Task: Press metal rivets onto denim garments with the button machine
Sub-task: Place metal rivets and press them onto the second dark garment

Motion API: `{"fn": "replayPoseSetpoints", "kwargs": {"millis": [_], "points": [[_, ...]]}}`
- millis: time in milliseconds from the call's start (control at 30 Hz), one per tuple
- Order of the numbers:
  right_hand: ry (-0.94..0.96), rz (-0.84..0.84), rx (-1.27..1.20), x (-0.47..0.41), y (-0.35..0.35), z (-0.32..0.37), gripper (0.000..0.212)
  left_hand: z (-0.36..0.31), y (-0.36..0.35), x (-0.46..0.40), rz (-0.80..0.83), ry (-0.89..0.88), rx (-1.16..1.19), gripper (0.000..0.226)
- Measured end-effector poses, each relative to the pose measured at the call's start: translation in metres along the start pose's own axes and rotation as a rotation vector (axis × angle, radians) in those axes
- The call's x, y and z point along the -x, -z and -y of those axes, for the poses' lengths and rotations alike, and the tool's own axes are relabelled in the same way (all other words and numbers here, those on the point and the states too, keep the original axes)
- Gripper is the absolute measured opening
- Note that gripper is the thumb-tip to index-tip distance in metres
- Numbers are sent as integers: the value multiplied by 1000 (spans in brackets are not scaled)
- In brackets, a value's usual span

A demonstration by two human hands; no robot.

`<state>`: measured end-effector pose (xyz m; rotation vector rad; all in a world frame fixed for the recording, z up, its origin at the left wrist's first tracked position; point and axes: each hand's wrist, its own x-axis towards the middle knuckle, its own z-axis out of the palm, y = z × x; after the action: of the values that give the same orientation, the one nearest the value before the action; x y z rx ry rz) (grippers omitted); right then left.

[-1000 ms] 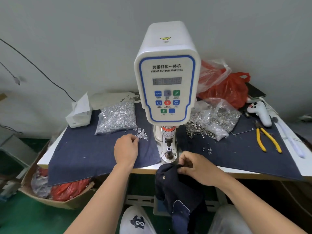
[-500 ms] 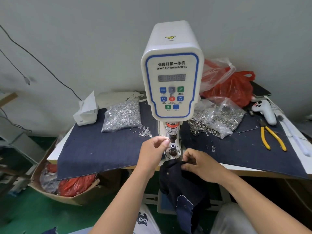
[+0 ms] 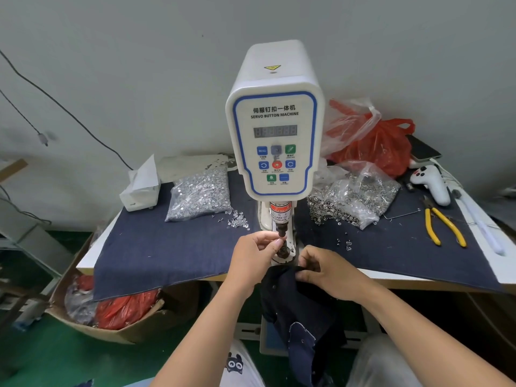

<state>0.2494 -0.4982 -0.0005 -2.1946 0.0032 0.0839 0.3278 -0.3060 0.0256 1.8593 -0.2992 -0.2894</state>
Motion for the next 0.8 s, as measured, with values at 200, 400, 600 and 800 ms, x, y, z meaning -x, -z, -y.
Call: {"fn": "replayPoseSetpoints", "kwargs": {"millis": [200,400,600,800], "points": [[-11,-6,-12,0,-1,1,23,-6,-1,-2,-43,-30,-145,16],[-22,-14,-46,4,-1,5,26,-6,9,16,-178,-94,-126,15],[46,-19,-26,10,0,15,27,9,17,56,246,-236,-368,15],[119,-23,97,13,9,31,28,6,25,52,341,-188,-383,24]]}}
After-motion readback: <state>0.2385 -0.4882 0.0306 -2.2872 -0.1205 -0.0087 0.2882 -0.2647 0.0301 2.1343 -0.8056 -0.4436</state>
